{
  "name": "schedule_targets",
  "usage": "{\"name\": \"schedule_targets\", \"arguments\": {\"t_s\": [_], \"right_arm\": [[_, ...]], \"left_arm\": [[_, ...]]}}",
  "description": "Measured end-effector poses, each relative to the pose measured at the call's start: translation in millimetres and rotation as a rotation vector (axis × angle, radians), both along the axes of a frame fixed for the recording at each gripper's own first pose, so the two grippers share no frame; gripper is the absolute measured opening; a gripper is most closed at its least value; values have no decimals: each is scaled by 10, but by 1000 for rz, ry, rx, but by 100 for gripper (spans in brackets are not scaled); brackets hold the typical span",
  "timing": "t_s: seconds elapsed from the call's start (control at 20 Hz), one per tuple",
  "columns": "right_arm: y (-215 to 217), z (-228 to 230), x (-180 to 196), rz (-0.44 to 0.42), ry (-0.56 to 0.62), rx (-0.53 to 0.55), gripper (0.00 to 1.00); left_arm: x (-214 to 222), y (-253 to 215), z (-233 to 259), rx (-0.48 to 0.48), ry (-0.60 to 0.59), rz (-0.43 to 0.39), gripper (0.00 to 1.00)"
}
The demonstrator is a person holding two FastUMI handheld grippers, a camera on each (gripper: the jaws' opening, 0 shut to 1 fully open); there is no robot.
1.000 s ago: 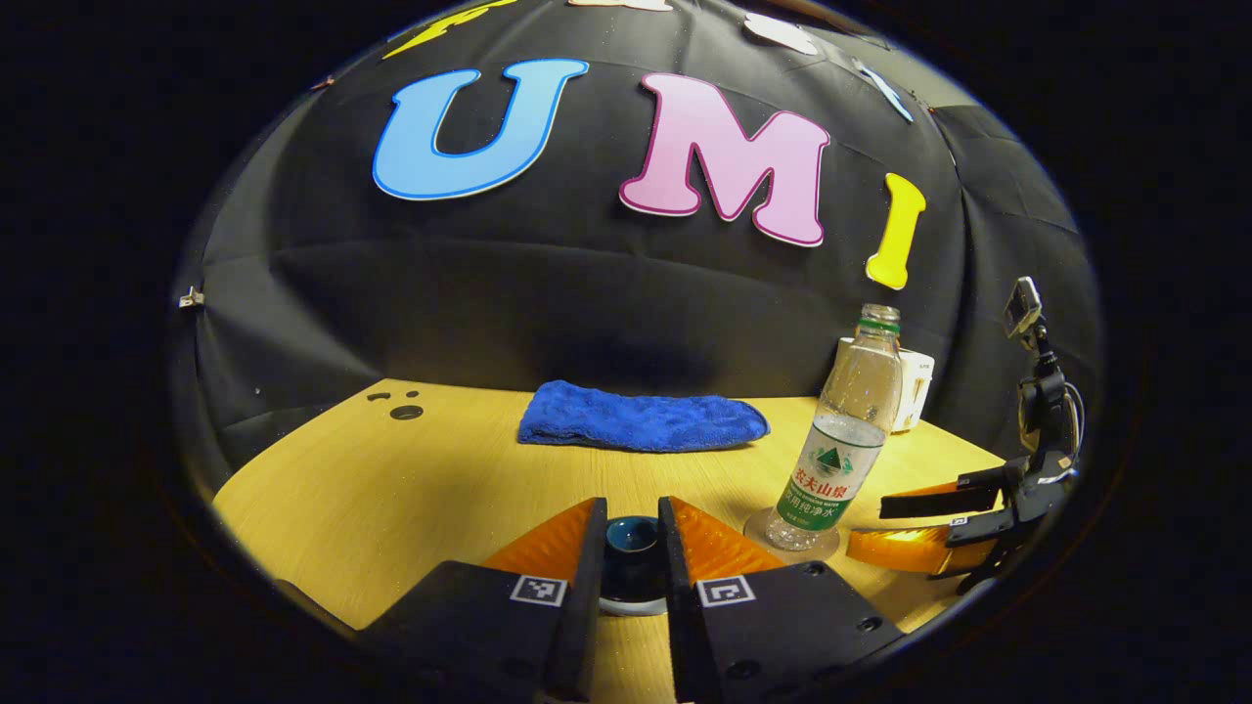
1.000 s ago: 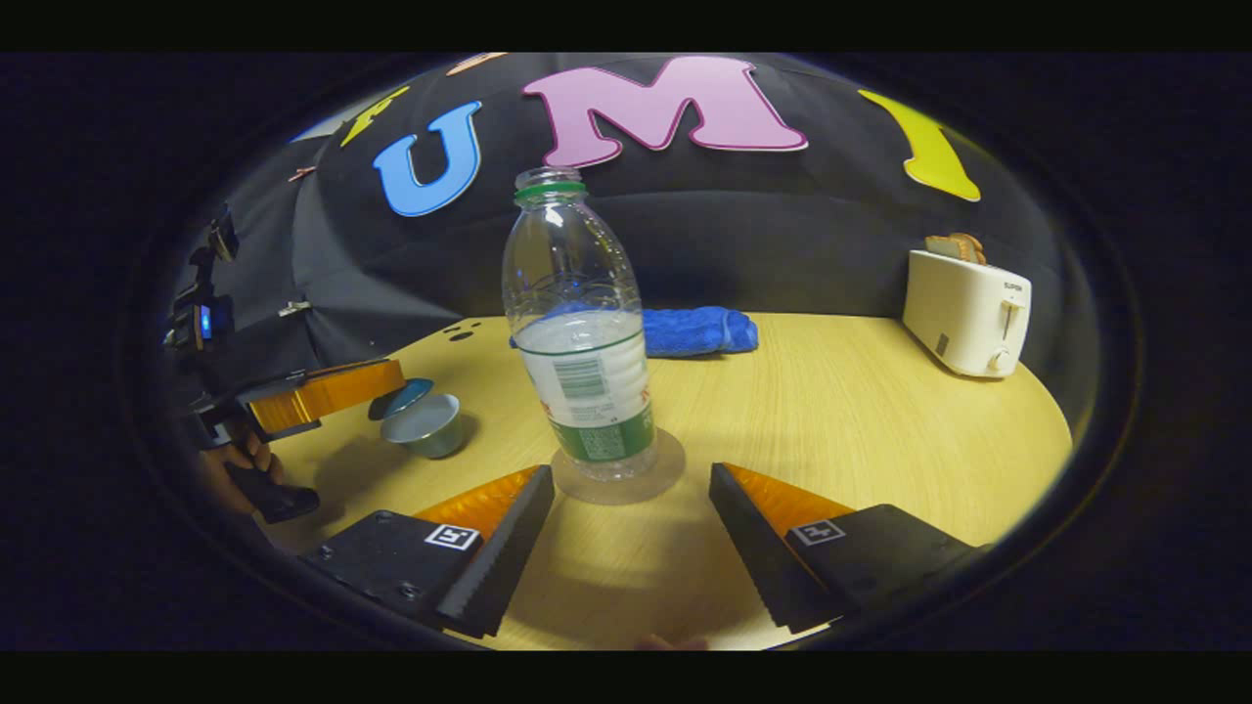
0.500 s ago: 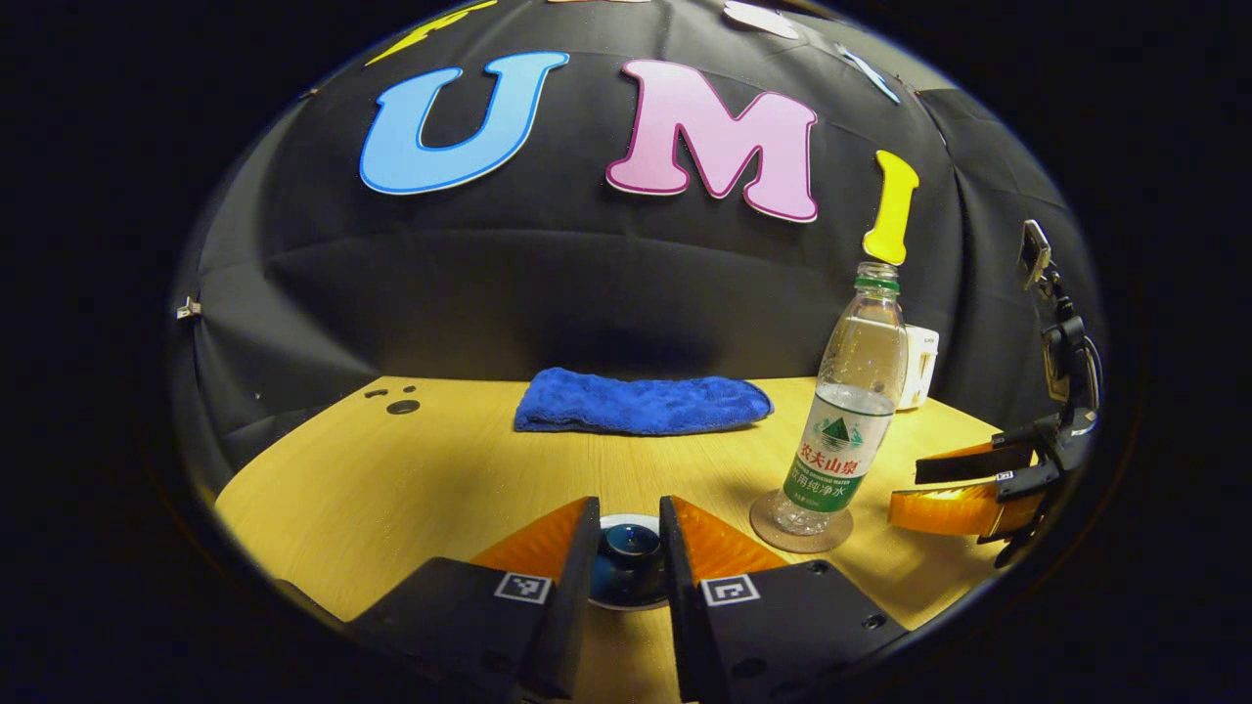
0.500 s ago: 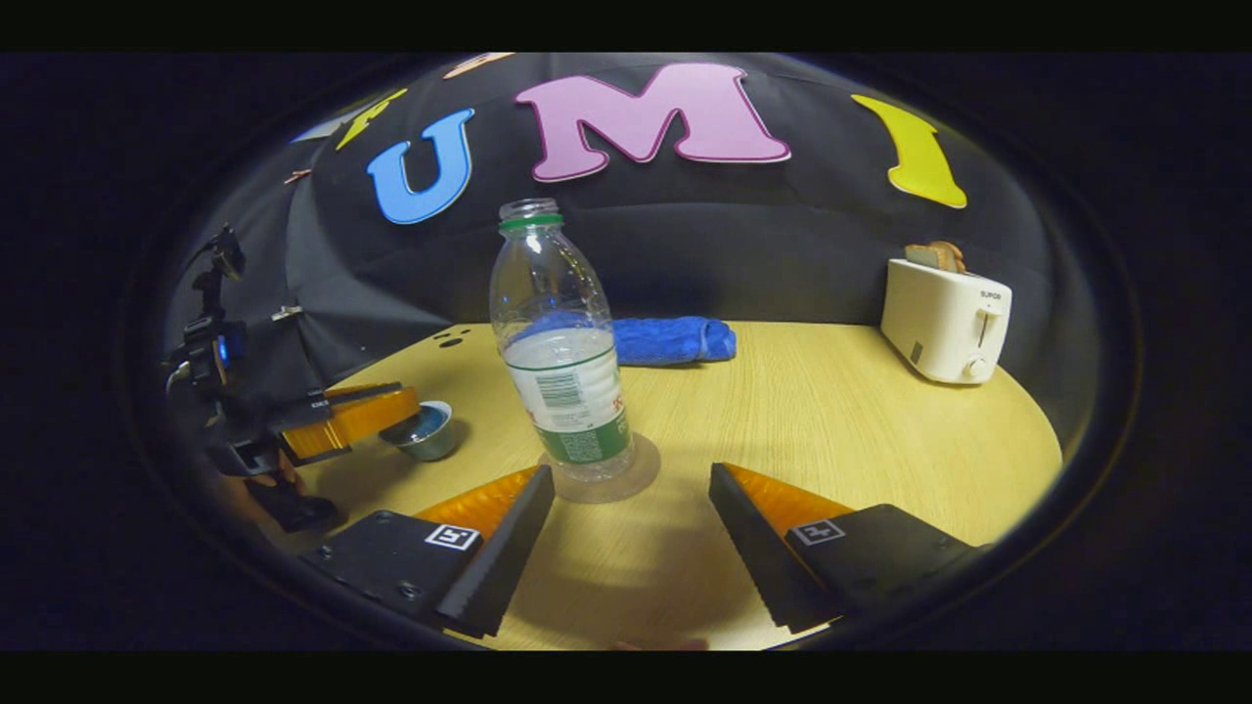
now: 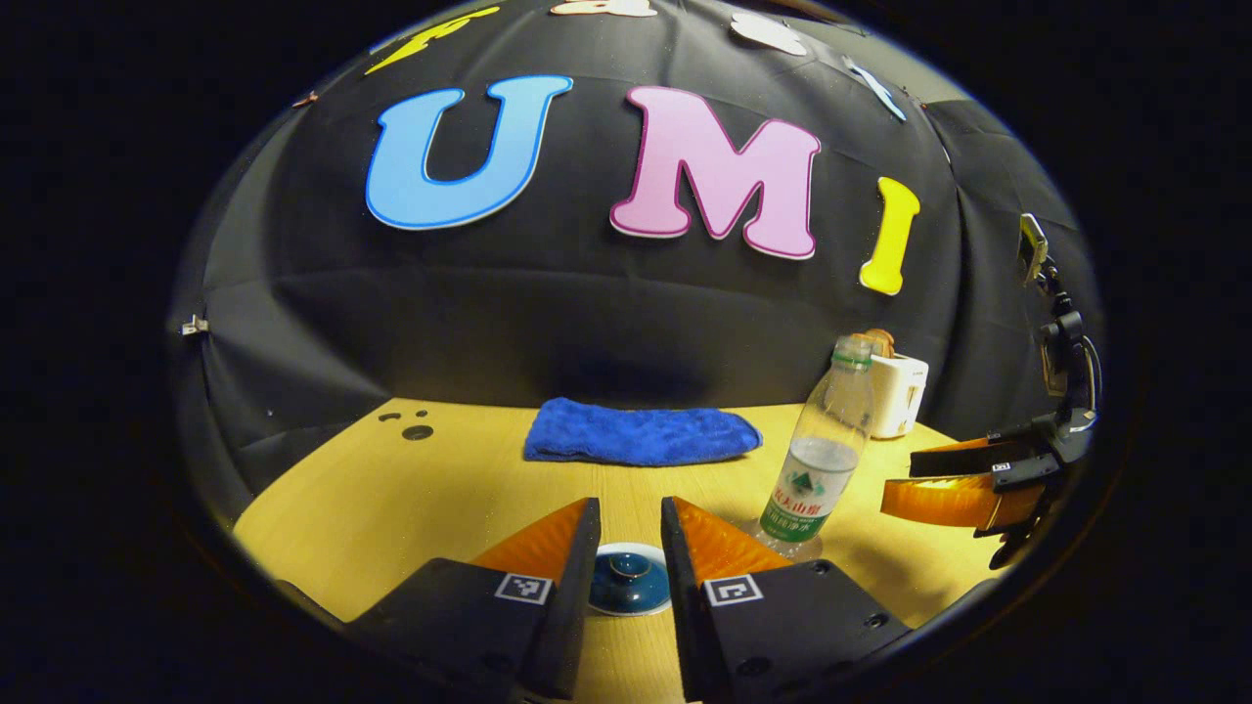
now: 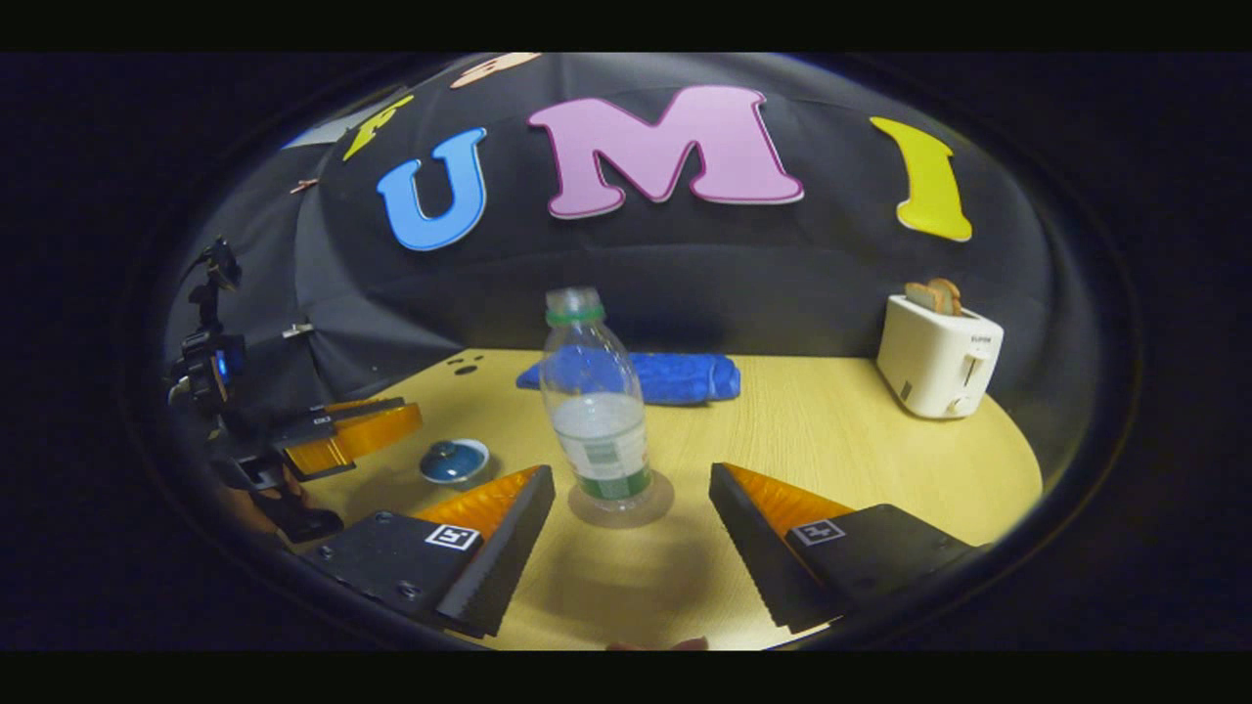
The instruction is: Open the teacup lid with one hand, grasp the water bottle and pour water into the teacup with the other hand; after pouring, place the water bottle on the coaster and then close the teacup lid.
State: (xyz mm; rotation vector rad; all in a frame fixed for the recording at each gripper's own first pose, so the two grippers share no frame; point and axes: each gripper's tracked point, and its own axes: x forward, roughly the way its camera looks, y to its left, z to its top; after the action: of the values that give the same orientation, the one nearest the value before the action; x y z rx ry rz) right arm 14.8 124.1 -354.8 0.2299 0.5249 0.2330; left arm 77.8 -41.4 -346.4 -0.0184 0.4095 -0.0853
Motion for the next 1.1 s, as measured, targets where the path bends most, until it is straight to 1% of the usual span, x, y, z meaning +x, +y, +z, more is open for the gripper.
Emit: {"name": "schedule_targets", "arguments": {"t_s": [0.3, 0.4, 0.55, 0.75, 0.95, 1.05, 1.1], "right_arm": [[14, 1065, 50, -23, -93, -3, 99], [48, 1426, 36, -22, -126, -4, 99], [65, 1837, -31, -22, -164, -13, 99], [98, 2232, -178, -27, -201, 4, 99], [51, 2474, -265, -47, -230, -3, 99], [29, 2557, -286, -52, -244, -9, 98], [11, 2578, -297, -55, -249, -15, 98]], "left_arm": [[-185, 18, 984, -42, -10, 6, 42], [-241, 48, 1299, -29, -28, 2, 43], [-346, 90, 1683, -9, -45, 7, 43], [-477, 163, 2124, 18, -80, 11, 42], [-595, 164, 2381, 39, -104, 7, 42], [-628, 129, 2470, 40, -116, -1, 45], [-643, 117, 2498, 44, -120, -3, 49]]}}
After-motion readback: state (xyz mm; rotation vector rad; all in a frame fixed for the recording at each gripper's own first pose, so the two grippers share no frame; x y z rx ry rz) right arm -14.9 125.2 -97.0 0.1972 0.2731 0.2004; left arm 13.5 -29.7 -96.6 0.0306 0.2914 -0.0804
